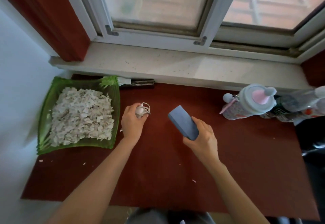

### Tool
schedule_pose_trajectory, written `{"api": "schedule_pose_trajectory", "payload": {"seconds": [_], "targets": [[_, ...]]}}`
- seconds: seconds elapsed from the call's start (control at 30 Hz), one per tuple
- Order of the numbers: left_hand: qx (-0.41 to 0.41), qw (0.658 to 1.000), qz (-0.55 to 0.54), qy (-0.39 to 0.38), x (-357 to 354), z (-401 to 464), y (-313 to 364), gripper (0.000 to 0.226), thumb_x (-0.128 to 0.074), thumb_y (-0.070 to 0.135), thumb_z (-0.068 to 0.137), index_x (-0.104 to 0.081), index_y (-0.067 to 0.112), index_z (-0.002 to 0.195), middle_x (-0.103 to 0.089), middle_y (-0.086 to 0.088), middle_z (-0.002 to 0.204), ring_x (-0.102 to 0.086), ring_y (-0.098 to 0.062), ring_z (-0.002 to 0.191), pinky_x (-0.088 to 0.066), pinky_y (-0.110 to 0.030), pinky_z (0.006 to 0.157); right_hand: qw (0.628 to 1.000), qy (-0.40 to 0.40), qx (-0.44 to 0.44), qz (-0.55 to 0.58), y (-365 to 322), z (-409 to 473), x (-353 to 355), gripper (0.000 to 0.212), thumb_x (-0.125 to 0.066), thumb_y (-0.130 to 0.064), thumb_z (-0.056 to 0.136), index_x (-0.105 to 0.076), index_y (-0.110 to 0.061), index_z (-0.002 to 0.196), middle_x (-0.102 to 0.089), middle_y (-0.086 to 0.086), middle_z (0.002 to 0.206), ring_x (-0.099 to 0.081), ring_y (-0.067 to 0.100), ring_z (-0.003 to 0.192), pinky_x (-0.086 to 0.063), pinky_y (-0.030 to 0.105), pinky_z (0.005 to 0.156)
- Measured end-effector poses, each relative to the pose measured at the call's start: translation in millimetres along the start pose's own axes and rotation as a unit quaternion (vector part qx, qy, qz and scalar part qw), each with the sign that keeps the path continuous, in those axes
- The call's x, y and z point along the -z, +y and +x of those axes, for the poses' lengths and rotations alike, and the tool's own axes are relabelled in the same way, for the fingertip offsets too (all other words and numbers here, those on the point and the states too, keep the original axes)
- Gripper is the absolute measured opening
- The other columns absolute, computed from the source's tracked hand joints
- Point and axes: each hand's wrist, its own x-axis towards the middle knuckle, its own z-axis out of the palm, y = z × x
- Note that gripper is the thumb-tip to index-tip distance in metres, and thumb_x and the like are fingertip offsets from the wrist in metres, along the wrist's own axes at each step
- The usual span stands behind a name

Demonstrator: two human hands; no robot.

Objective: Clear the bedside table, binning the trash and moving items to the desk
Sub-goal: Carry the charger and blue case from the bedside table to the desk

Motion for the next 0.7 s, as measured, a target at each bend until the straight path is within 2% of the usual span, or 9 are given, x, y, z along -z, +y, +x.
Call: {"api": "schedule_pose_trajectory", "payload": {"seconds": [0.27,0.4,0.57,0.7], "targets": [[-0.003,1.000,0.011,-0.020,-5.2,12.7,-6.3,0.047,-0.080,0.017,0.070,-0.063,0.012,0.114,-0.062,-0.009,0.109,-0.061,-0.027,0.096,-0.047,-0.035,0.078,1.000,-0.017,-0.005,-0.003,-0.4,10.4,-5.7,0.075,-0.077,-0.030,0.065,-0.048,-0.019,0.133,-0.056,-0.006,0.127,-0.049,0.016,0.112,-0.045,0.032,0.089],[-0.006,0.999,0.033,-0.041,-3.6,11.2,-9.7,0.051,-0.078,0.021,0.072,-0.060,0.013,0.119,-0.059,-0.008,0.114,-0.059,-0.027,0.099,-0.047,-0.036,0.077,0.999,-0.035,0.005,-0.015,-0.3,16.2,-7.2,0.076,-0.076,-0.032,0.066,-0.046,-0.018,0.134,-0.055,-0.005,0.128,-0.048,0.015,0.114,-0.042,0.029,0.090],[-0.035,0.995,0.074,-0.055,-2.8,5.8,-14.3,0.059,-0.080,0.021,0.070,-0.057,0.012,0.123,-0.054,-0.009,0.123,-0.053,-0.031,0.106,-0.046,-0.037,0.087,0.998,-0.054,0.031,-0.027,-3.2,28.1,-8.9,0.076,-0.075,-0.033,0.066,-0.046,-0.018,0.135,-0.055,-0.005,0.129,-0.049,0.015,0.113,-0.044,0.031,0.091],[-0.079,0.989,0.112,-0.056,2.7,-1.9,-17.4,0.065,-0.080,0.022,0.070,-0.051,0.009,0.128,-0.049,-0.013,0.132,-0.048,-0.031,0.119,-0.043,-0.040,0.099,0.996,-0.059,0.059,-0.040,-4.6,43.1,-10.7,0.075,-0.075,-0.034,0.066,-0.047,-0.017,0.134,-0.055,-0.003,0.129,-0.050,0.017,0.113,-0.044,0.033,0.090]]}}
